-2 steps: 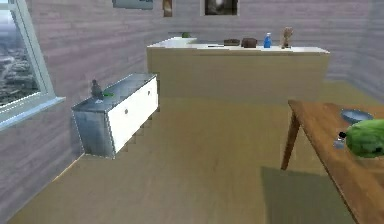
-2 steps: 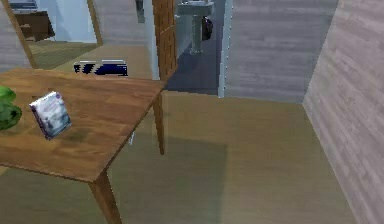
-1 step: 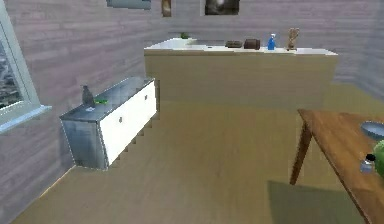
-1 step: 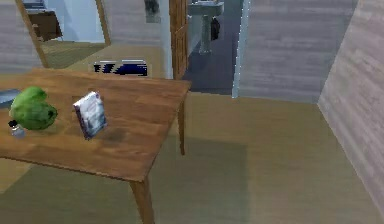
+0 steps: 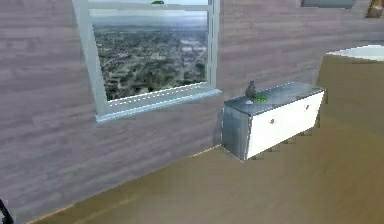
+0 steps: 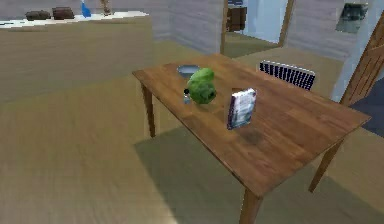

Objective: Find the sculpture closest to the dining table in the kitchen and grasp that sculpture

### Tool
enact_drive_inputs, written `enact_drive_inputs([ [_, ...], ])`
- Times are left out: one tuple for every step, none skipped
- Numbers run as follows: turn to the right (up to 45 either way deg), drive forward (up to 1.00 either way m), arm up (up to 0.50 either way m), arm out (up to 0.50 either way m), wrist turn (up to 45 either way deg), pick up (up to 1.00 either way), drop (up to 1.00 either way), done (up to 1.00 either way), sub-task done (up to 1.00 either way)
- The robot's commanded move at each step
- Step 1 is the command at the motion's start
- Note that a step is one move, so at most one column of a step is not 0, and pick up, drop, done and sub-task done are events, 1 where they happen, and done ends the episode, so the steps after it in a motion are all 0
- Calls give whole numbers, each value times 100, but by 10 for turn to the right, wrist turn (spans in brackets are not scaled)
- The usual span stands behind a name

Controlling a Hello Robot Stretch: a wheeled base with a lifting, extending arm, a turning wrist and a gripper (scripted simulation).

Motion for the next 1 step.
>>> enact_drive_inputs([
  [-300,0,0,0,0,0,0,0,0],
])
